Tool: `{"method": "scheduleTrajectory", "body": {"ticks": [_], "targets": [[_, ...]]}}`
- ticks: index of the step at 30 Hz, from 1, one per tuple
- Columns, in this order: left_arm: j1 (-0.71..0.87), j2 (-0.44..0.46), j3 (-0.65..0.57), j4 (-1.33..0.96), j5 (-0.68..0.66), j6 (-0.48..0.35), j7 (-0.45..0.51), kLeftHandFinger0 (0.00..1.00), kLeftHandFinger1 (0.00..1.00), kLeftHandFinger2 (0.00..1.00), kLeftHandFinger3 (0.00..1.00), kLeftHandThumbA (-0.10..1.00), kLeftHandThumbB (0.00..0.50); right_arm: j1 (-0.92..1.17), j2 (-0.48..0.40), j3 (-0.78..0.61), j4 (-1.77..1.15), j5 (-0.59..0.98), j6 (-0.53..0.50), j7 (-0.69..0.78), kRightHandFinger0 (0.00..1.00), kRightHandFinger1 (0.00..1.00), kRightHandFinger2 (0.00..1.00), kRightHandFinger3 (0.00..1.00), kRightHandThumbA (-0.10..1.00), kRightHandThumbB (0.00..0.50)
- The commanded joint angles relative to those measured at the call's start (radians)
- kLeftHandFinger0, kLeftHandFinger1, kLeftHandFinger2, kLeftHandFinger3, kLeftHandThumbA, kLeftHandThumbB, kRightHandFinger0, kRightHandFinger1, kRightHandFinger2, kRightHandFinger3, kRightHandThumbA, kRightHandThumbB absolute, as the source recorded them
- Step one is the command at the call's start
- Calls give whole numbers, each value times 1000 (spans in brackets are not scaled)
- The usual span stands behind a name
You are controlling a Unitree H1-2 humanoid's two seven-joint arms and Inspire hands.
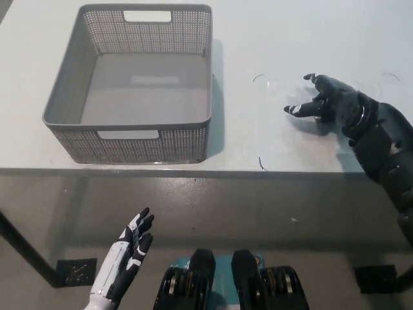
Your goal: Use the right hand to pick up a webcam and put it into a container on the left side
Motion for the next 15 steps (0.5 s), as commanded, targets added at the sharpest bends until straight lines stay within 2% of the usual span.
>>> {"method": "scheduleTrajectory", "body": {"ticks": [1, 6, 10, 14, 15], "targets": [[-15, 10, 13, -24, -29, -37, -6, 1000, 1000, 1000, 1000, 908, 7, -36, 8, 74, 48, -63, 22, -24, 1000, 1000, 1000, 1000, 710, 476], [-13, 14, 22, -32, -27, -38, -5, 1000, 1000, 1000, 1000, 916, 1, -48, -5, 163, 72, -106, 51, -79, 1000, 1000, 1000, 1000, 666, 500], [-9, 19, 29, -24, -40, -47, -11, 1000, 1000, 1000, 1000, 930, 8, -49, -5, 189, 84, -108, 60, -90, 1000, 1000, 1000, 1000, 662, 500], [-6, 16, 33, -22, -48, -53, -10, 1000, 1000, 1000, 1000, 929, 12, -32, -3, 217, 94, -124, 71, -92, 1000, 1000, 1000, 1000, 692, 500], [-5, 15, 35, -26, -48, -48, -10, 1000, 1000, 1000, 1000, 932, 20, -28, -2, 242, 100, -146, 77, -84, 1000, 1000, 1000, 1000, 739, 500]]}}
